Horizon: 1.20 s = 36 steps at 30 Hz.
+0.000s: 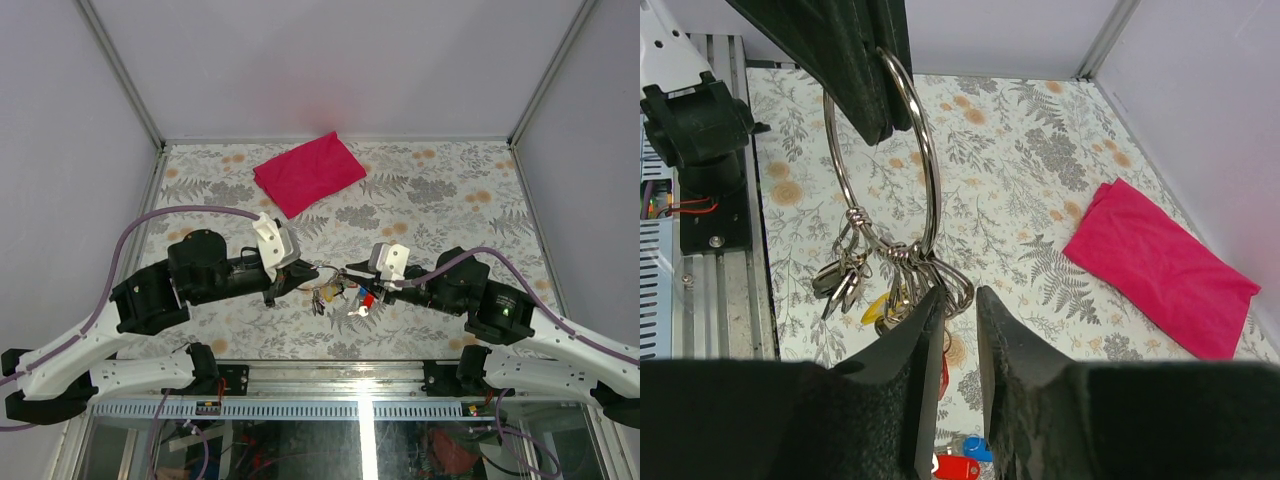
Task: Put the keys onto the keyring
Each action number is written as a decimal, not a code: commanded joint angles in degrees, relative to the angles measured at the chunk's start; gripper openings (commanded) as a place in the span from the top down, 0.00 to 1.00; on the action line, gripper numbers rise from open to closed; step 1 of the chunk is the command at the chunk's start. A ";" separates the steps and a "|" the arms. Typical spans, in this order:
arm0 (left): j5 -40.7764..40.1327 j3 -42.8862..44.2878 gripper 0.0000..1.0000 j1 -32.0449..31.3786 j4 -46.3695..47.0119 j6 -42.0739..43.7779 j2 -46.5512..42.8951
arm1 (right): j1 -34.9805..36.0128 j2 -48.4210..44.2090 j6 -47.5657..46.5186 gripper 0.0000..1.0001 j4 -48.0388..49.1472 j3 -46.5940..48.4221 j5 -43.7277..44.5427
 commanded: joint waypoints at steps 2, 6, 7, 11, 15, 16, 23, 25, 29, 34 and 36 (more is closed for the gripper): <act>0.32 2.33 1.00 0.27 3.00 0.87 -0.24 | 0.25 0.02 -0.14 0.74 4.52 -0.62 1.05; 0.34 2.27 1.00 0.24 3.00 0.79 -0.21 | 0.23 0.27 -0.07 0.73 5.02 -0.97 0.53; 0.23 2.33 1.00 0.19 3.00 0.79 -0.22 | 0.28 0.25 -0.07 0.72 5.05 -1.09 0.48; 0.26 2.38 1.00 0.26 3.00 0.78 -0.08 | 0.24 -0.12 0.15 0.71 6.02 -1.96 0.47; 0.57 2.44 1.00 0.29 3.01 0.78 0.25 | 0.25 -0.10 0.30 0.72 6.83 -2.45 0.64; 0.60 2.50 1.00 0.31 3.00 0.78 0.33 | 0.27 -0.17 0.21 0.73 7.15 -2.56 0.73; 0.57 2.57 1.00 0.25 2.91 0.83 0.66 | 0.23 -0.70 -0.52 0.75 8.12 -2.99 2.03; 0.69 2.52 1.00 0.23 2.91 0.80 0.68 | 0.25 -1.33 -0.73 0.75 8.47 -3.28 2.68; 0.58 2.38 1.00 0.25 2.91 0.78 0.67 | 0.23 -1.75 -0.85 0.74 9.08 -3.70 3.46; 0.57 2.44 1.00 0.28 2.92 0.86 0.78 | 0.29 -1.48 -0.81 0.73 9.66 -4.04 3.62; 0.60 2.49 1.00 0.30 2.91 0.87 0.84 | 0.25 -1.56 -0.73 0.73 10.26 -4.49 3.66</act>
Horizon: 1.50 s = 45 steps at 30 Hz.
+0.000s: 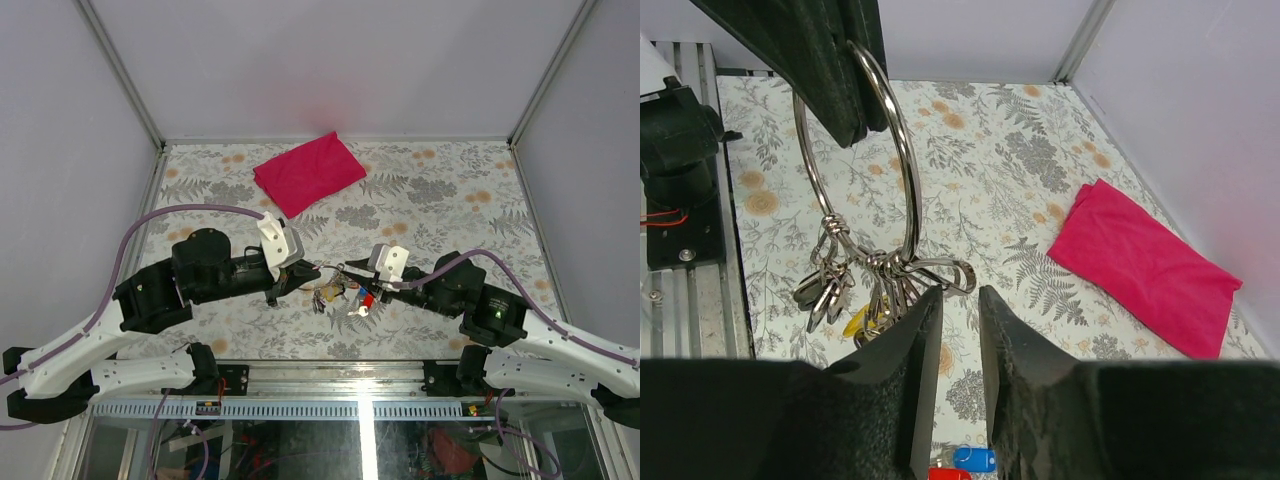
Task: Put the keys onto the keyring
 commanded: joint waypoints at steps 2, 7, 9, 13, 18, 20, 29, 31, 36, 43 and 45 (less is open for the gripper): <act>0.40 2.27 1.00 0.29 3.11 0.92 -0.15 | 0.23 -1.10 -0.23 0.72 5.21 -0.62 1.70; 0.34 2.62 1.00 0.24 2.65 0.85 0.19 | 0.23 -1.60 -0.54 0.70 6.86 -1.46 2.26; 0.33 3.08 1.00 0.31 2.35 0.68 0.54 | 0.27 -1.76 -0.66 0.69 7.55 -1.82 2.18; 0.63 4.46 1.00 0.32 1.19 0.38 1.77 | 0.24 -2.37 -1.10 0.67 9.06 -2.81 2.25; 0.96 5.77 1.00 0.29 0.44 -0.11 2.85 | 0.24 -3.84 -1.81 0.65 10.41 -4.30 2.22; 1.05 6.37 1.00 0.30 0.07 -0.28 3.29 | 0.29 -4.59 -2.02 0.65 10.94 -5.22 2.10; 3.20 10.51 1.00 0.32 -3.52 -1.08 6.59 | 0.23 -7.86 -2.98 0.63 15.57 -9.63 2.81; 3.85 11.45 1.00 0.31 -4.83 -1.17 7.48 | 0.28 -8.27 -3.14 0.64 16.73 -10.31 3.03; 4.42 14.08 1.00 0.26 -8.25 -0.85 9.67 | 0.23 -8.67 -4.05 0.65 17.45 -11.19 2.98; 3.06 18.76 1.00 0.34 -13.55 0.13 13.17 | 0.27 -10.70 -4.55 0.60 16.58 -12.57 2.81; 2.88 20.46 1.00 0.30 -15.93 0.47 14.85 | 0.24 -11.63 -4.45 0.58 15.86 -12.94 2.28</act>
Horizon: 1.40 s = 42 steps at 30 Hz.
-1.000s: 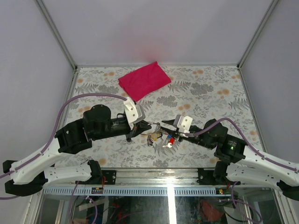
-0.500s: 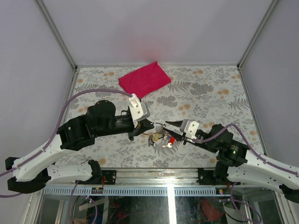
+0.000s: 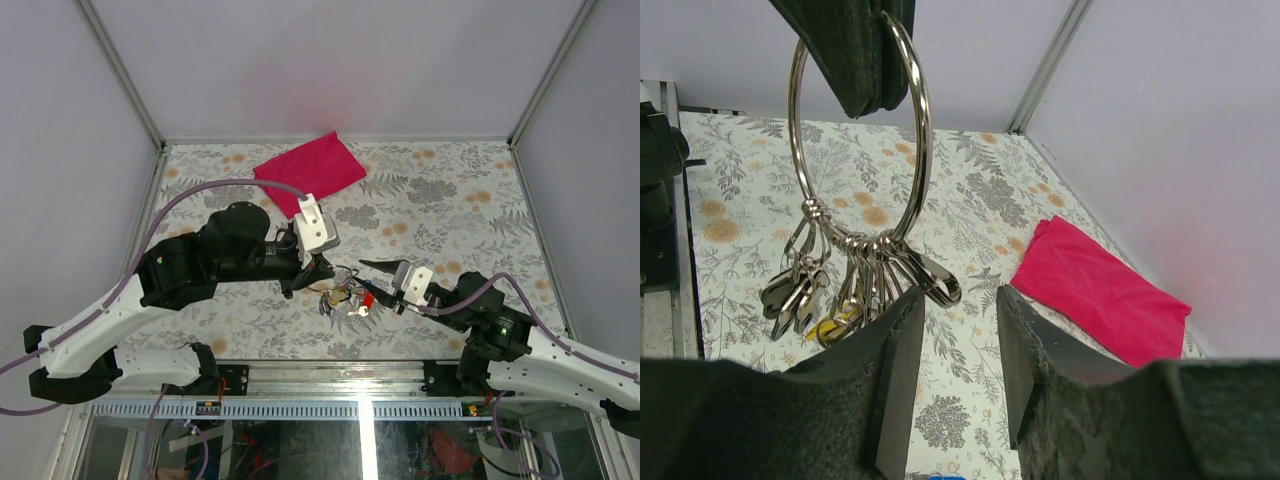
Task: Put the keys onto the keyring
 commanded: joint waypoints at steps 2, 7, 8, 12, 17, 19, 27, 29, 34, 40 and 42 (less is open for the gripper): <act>-0.05 6.13 1.00 0.33 -4.91 1.40 3.29 | 0.23 -3.17 -0.57 0.57 2.66 -0.88 -0.18; 0.00 10.01 1.00 0.35 -9.57 1.89 6.38 | 0.23 -5.34 0.15 0.56 2.23 -2.52 -0.85; 0.00 10.52 1.00 0.26 -10.14 1.95 6.83 | 0.26 -5.51 0.23 0.56 2.23 -2.82 -0.94; -0.59 12.19 1.00 0.22 -11.96 1.97 8.30 | 0.23 -6.06 0.88 0.56 2.56 -4.07 -1.88; -1.40 14.50 1.00 0.20 -14.06 2.18 9.89 | 0.23 -5.94 2.67 0.56 2.13 -5.40 -4.25; -1.56 15.30 1.00 0.23 -14.93 2.30 10.47 | 0.26 -6.19 3.47 0.56 2.44 -5.97 -4.93; -1.93 16.93 1.00 0.25 -16.75 2.67 11.78 | 0.23 -6.98 4.79 0.56 5.47 -7.72 -4.18; -1.93 17.00 1.00 0.34 -16.80 2.67 11.97 | 0.24 -6.59 4.85 0.58 6.61 -7.92 -4.17; -1.89 17.35 1.00 0.23 -16.86 2.67 12.22 | 0.23 -5.60 5.12 0.63 7.87 -7.95 -5.42; -1.99 17.61 1.00 0.21 -17.14 2.58 12.67 | 0.23 -4.57 6.19 0.61 8.28 -7.70 -8.20; -1.97 17.67 1.00 0.21 -17.15 2.58 12.82 | 0.23 -4.33 6.34 0.61 8.50 -7.70 -8.33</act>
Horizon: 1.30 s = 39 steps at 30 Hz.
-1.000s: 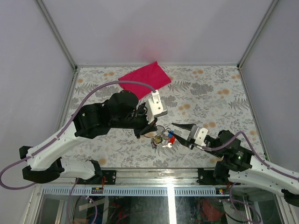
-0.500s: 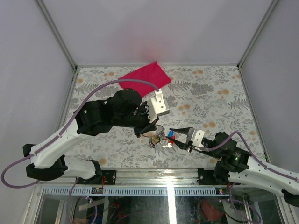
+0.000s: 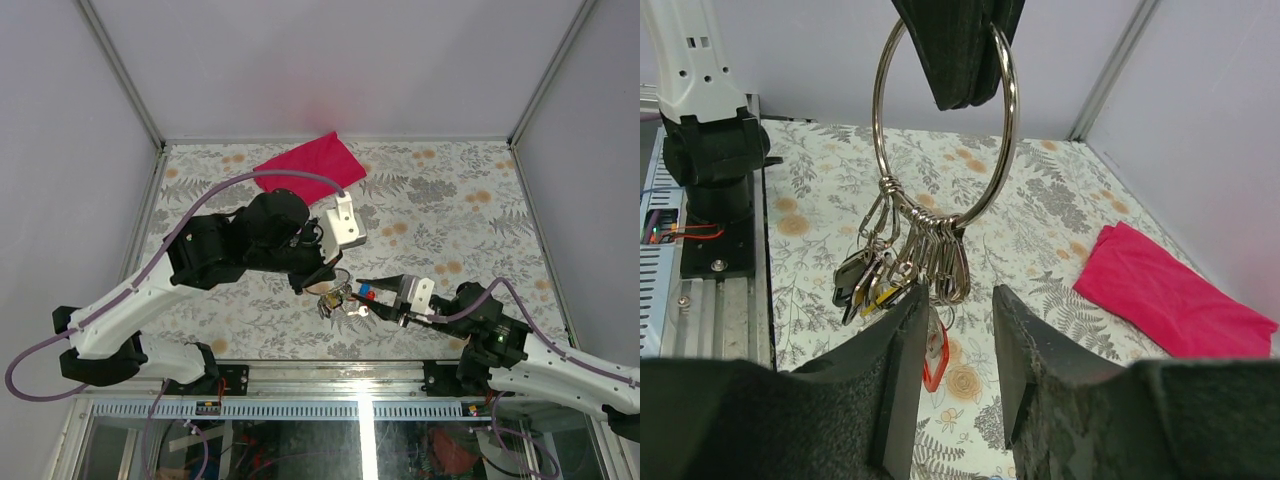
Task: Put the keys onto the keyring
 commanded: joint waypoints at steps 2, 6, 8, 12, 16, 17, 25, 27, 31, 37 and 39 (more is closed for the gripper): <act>-0.38 2.60 1.00 0.21 0.62 0.82 0.11 | 0.25 0.64 1.39 0.62 4.93 0.44 -1.90; -0.09 2.67 1.00 0.19 0.61 0.76 0.45 | 0.23 0.80 0.91 0.65 5.42 0.49 -0.86; 0.12 2.61 1.00 0.21 0.62 0.80 0.54 | 0.26 0.79 0.79 0.69 5.68 0.51 -0.34; 0.13 2.75 1.00 0.21 0.62 0.82 0.56 | 0.27 1.02 0.51 0.70 6.01 0.49 0.17; 0.21 2.87 1.00 0.22 0.62 0.68 0.69 | 0.25 1.29 0.35 0.70 6.24 0.40 0.32; 0.21 2.91 1.00 0.24 0.59 0.68 0.71 | 0.27 1.48 0.37 0.71 6.24 0.42 0.31; 0.52 3.38 1.00 0.19 0.31 0.69 1.14 | 0.23 1.96 0.15 0.74 6.63 0.06 1.28; 0.63 3.43 1.00 0.27 0.20 0.68 1.18 | 0.27 1.90 0.09 0.79 6.82 0.02 1.92; 0.74 3.69 1.00 0.25 0.16 0.68 1.34 | 0.23 1.68 -0.23 0.81 6.94 0.05 2.60; 1.11 4.10 1.00 0.22 -0.05 0.70 1.92 | 0.28 1.46 -0.52 0.79 7.26 -0.12 3.59; 1.09 4.21 1.00 0.11 -0.01 0.69 2.07 | 0.30 1.45 -0.53 0.77 7.45 -0.20 3.76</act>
